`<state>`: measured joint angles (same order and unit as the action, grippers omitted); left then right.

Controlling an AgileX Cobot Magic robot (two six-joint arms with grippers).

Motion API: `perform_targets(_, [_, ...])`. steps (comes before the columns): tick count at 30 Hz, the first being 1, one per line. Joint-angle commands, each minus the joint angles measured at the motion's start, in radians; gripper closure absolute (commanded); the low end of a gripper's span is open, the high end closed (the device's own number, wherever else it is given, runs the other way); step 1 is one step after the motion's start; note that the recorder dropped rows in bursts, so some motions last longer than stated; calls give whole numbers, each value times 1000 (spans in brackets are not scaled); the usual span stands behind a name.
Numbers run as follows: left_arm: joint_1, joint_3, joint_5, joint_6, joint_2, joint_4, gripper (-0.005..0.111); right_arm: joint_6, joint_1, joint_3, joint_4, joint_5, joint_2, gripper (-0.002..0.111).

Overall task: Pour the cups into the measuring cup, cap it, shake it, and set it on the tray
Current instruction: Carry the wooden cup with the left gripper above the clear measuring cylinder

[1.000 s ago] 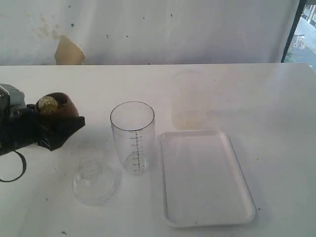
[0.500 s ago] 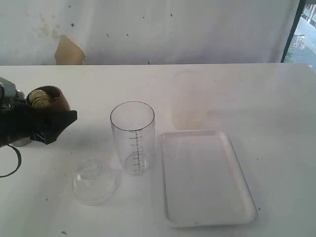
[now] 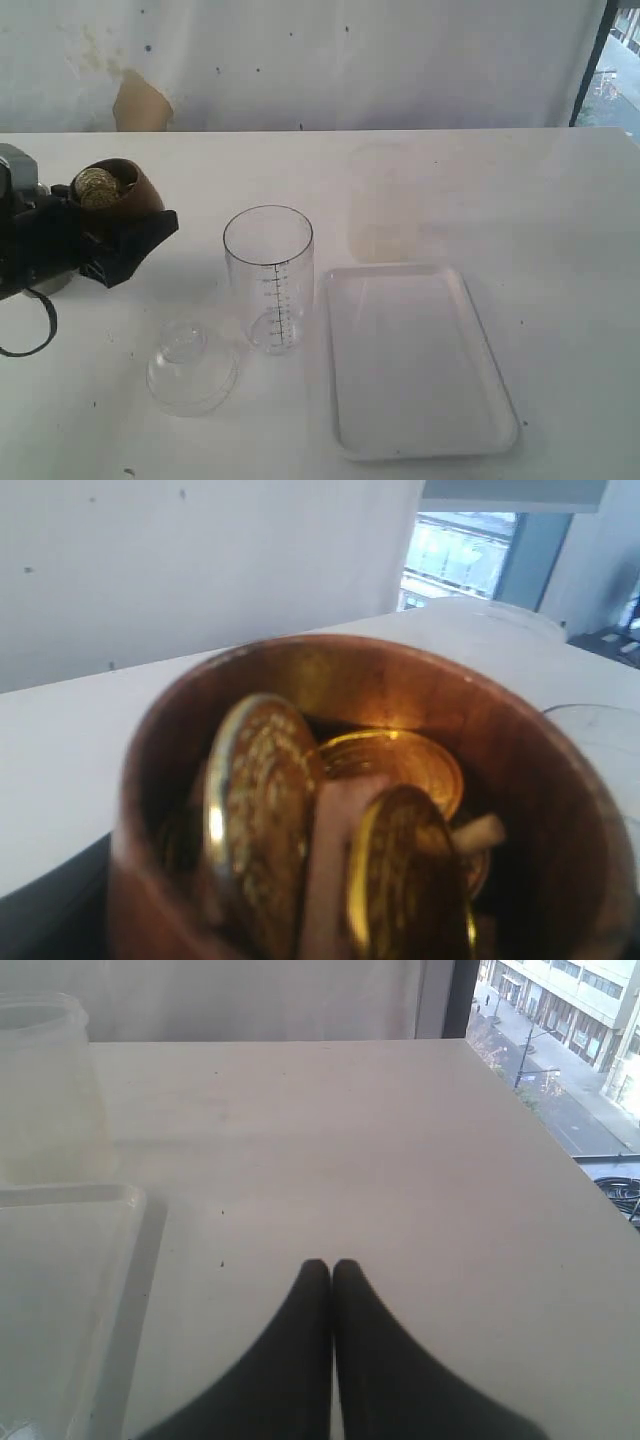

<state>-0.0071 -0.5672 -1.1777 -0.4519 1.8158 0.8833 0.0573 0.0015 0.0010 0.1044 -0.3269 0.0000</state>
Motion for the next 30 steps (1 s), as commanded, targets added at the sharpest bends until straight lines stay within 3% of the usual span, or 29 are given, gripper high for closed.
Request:
perform_targets(1, [-67,-59,-22,-28,-13,-14,107,-9,0,-1,0,10,0,108])
perform_targets(7, [-135,-197,198,-16,-13,-122,107,-9,0,-1,0,10,0,108])
perform_targets(11, [-135,-296,285,-19,-13,-120,107,-9,0,-1,0,10,0,108])
perform_targets(17, [-146,-390,304,-7,-13,-36,107,-9,0,-1,0,10,0,108])
perform_targets(30, [-222,-460,366,226,-11,23,107,-9,0,-1,0,10,0,108])
